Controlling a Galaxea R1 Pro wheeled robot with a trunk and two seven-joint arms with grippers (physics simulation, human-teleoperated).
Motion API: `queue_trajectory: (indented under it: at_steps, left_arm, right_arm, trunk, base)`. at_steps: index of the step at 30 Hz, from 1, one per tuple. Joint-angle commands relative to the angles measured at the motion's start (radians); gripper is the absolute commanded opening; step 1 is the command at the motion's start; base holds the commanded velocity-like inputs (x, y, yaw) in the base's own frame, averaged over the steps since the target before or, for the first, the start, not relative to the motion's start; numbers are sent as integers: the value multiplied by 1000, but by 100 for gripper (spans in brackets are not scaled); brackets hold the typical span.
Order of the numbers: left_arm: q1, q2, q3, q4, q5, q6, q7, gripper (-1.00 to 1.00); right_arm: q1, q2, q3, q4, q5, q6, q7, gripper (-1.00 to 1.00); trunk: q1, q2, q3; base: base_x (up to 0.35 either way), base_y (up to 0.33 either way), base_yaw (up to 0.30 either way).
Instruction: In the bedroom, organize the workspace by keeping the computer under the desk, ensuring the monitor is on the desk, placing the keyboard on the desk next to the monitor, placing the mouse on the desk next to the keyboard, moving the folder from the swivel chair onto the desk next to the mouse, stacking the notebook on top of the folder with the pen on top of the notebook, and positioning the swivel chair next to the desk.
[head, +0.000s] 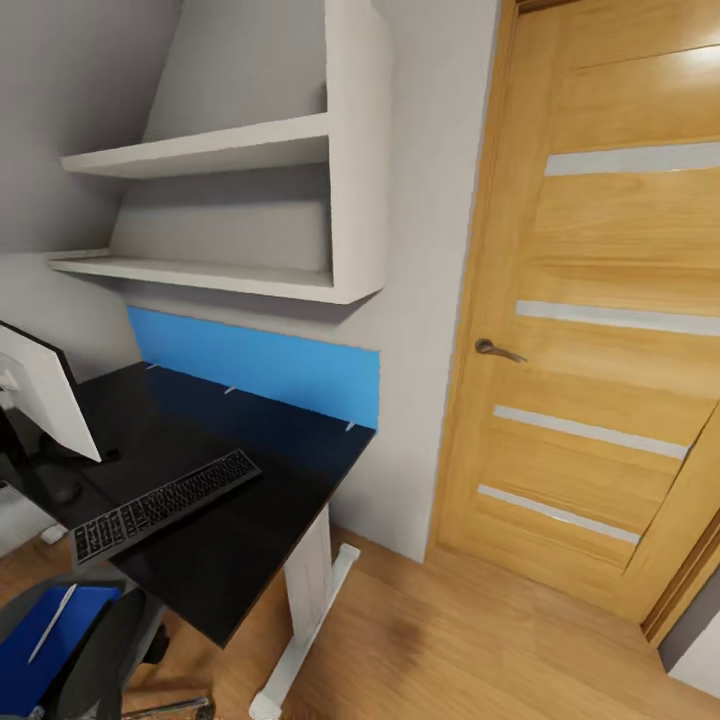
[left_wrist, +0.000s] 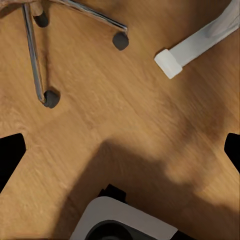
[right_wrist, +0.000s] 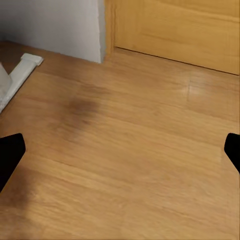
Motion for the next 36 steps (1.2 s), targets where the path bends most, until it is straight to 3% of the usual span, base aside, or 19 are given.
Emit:
queue_trajectory:
  at_steps: [1, 27, 36]
  left_arm:
    - [0, 2, 3, 0, 0, -2, -1, 100]
    - [-1, 16, 5, 4, 18, -1, 7, 100]
    - [-1, 11, 6, 3, 58, -8, 8, 100]
  right_arm:
    - [0, 0, 0, 0, 1, -3, -2, 100]
    - [-1, -2, 0, 0, 2, -3, -2, 100]
    - [-1, -2, 0, -1, 2, -4, -2, 100]
  trunk:
    - [0, -1, -1]
    - [0, -1, -1]
    - [0, -1, -1]
  base:
    - [0, 0, 290]
    - [0, 0, 289]
    - [0, 0, 276]
